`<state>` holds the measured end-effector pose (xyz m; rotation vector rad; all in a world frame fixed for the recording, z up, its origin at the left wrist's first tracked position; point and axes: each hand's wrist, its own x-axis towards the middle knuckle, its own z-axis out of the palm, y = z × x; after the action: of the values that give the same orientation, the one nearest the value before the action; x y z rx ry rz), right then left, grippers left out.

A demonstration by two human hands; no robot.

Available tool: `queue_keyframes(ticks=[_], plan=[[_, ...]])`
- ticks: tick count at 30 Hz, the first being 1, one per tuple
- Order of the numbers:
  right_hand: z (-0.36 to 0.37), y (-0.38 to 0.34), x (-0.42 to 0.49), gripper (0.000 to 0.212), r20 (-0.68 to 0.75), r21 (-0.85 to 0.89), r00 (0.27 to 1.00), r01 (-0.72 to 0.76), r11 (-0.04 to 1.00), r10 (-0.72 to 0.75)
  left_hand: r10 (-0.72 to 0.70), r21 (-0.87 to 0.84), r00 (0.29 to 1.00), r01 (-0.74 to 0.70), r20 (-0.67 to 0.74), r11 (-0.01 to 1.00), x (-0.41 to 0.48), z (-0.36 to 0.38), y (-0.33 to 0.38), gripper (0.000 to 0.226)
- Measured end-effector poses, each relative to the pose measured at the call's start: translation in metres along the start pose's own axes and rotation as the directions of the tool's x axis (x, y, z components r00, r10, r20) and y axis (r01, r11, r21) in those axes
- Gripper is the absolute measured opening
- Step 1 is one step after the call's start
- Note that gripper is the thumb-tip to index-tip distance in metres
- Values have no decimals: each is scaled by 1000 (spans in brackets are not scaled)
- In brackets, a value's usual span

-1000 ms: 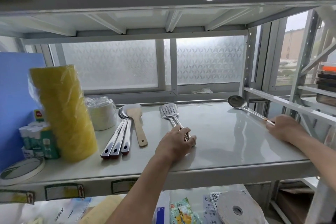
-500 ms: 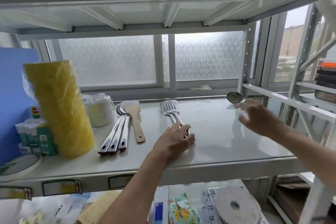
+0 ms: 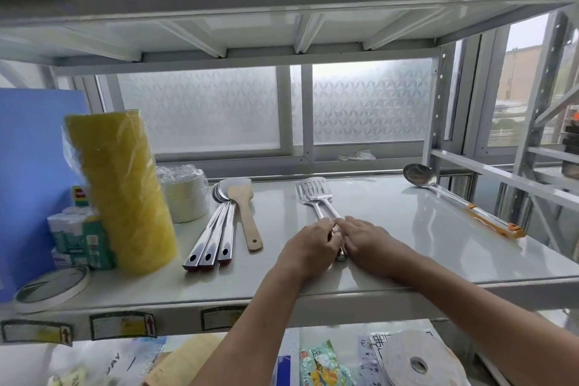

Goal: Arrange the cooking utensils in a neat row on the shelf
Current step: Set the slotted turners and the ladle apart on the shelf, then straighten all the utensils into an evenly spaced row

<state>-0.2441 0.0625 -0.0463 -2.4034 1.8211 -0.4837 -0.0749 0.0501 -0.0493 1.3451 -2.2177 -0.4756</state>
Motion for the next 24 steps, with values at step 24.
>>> queue_keyframes(ticks=[24], plan=[[-37, 24, -3, 30, 65, 11, 982, -178, 984, 177, -80, 10, 912, 92, -401, 996, -96, -124, -80, 20]])
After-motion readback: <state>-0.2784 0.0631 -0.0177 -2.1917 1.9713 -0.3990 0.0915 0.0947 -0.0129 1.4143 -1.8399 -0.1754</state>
